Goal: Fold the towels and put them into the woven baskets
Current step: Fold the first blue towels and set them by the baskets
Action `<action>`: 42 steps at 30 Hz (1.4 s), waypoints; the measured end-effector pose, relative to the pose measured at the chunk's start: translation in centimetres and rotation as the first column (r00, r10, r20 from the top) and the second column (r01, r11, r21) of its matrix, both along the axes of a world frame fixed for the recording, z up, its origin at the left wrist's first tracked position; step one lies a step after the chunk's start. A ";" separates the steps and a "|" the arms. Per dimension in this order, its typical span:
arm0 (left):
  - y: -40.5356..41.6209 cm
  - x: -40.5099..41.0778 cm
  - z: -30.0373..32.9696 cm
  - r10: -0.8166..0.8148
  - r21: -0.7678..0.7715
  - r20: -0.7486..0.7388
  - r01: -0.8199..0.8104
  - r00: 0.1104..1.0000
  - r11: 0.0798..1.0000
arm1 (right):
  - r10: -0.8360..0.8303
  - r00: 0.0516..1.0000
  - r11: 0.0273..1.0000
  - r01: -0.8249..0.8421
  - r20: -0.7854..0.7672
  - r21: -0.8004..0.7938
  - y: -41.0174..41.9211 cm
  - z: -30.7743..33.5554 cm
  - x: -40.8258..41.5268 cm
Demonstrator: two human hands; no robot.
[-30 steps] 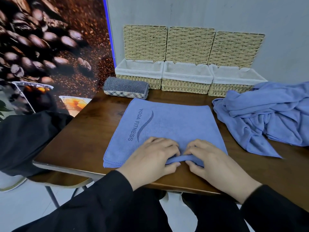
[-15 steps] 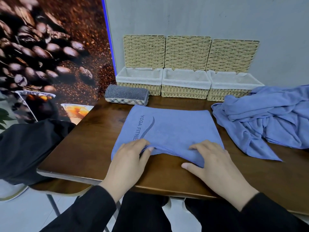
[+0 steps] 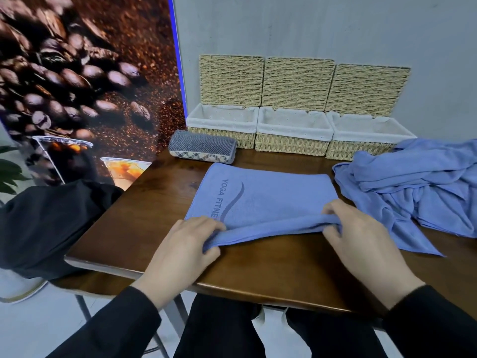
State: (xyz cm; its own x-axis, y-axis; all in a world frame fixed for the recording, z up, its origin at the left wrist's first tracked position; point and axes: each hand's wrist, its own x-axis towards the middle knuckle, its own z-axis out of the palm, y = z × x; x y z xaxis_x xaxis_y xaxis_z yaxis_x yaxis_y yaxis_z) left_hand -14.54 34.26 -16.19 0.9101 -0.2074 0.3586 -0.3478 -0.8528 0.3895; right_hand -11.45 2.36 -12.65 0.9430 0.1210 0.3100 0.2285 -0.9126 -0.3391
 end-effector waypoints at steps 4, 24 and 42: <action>1.3 0.0 1.0 0.080 -0.314 -0.093 -0.106 0.992 0.944 | 0.004 0.996 0.996 0.004 -0.092 0.088 -1.8 -0.5 0.4; 2.4 2.6 3.4 0.153 -0.588 -0.279 -0.294 0.948 0.754 | 0.183 0.971 0.904 -0.104 -0.154 0.416 -3.9 1.9 0.0; 3.7 12.5 5.4 0.364 0.112 -0.190 -0.348 0.912 0.931 | -0.103 0.981 0.994 0.095 -0.166 -0.051 -2.0 2.7 10.3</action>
State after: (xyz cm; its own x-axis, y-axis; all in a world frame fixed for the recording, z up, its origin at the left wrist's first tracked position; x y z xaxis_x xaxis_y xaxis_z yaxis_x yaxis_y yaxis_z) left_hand -1.99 37.97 -10.79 0.9802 0.1253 0.1534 0.0647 -0.9344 0.3503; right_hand -1.14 0.40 -9.90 0.9891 0.0340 0.1430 0.0794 -0.9422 -0.3254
